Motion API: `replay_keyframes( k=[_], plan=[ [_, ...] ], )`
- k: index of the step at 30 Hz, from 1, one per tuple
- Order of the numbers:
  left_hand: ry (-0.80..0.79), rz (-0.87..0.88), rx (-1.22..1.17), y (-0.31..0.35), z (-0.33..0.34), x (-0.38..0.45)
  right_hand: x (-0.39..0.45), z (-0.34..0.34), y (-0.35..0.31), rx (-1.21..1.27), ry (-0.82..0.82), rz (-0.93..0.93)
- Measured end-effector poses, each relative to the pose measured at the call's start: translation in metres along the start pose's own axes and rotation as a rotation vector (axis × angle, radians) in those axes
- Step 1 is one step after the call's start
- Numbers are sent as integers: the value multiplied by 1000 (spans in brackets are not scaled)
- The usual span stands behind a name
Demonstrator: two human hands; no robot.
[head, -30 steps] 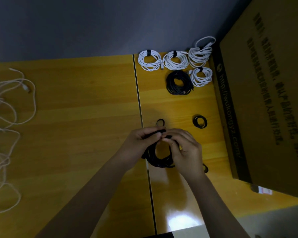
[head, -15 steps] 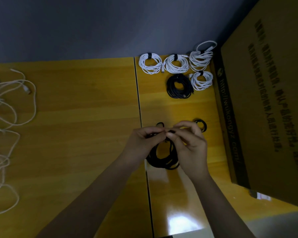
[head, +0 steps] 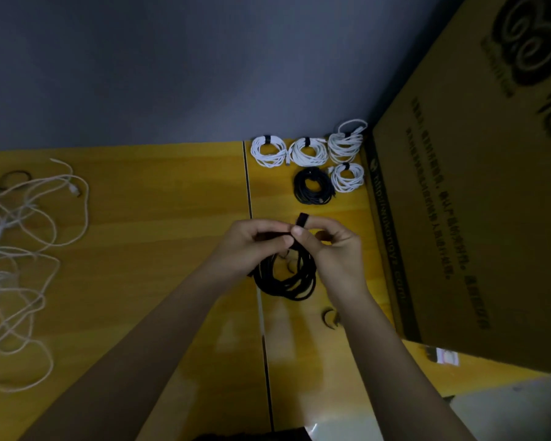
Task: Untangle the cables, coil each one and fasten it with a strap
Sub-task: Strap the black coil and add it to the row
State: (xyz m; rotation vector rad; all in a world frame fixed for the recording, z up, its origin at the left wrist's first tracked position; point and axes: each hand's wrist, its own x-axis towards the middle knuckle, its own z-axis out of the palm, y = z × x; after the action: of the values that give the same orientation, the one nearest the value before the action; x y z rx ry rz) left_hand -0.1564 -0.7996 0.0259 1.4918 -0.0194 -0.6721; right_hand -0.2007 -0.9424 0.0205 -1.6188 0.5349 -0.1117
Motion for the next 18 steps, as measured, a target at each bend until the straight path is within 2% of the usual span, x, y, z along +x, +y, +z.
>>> replay_keyframes(
  k=[3,7,10,15,18],
  plan=[
    [3,44,-23,26,3,-12,-9,-7,-23,-39,-10,-126],
    [1,160,-37,60,5,-30,-26,-13,-52,-281,-50,-405],
    [-20,247,-4,83,3,-42,-31,-19,-74,-413,-100,-546],
    [42,356,132,118,0,-57,-36,-24,-112,-519,-236,-635],
    [21,432,219,132,-1,-65,-37,-22,-131,-628,-290,-664]
  ],
)
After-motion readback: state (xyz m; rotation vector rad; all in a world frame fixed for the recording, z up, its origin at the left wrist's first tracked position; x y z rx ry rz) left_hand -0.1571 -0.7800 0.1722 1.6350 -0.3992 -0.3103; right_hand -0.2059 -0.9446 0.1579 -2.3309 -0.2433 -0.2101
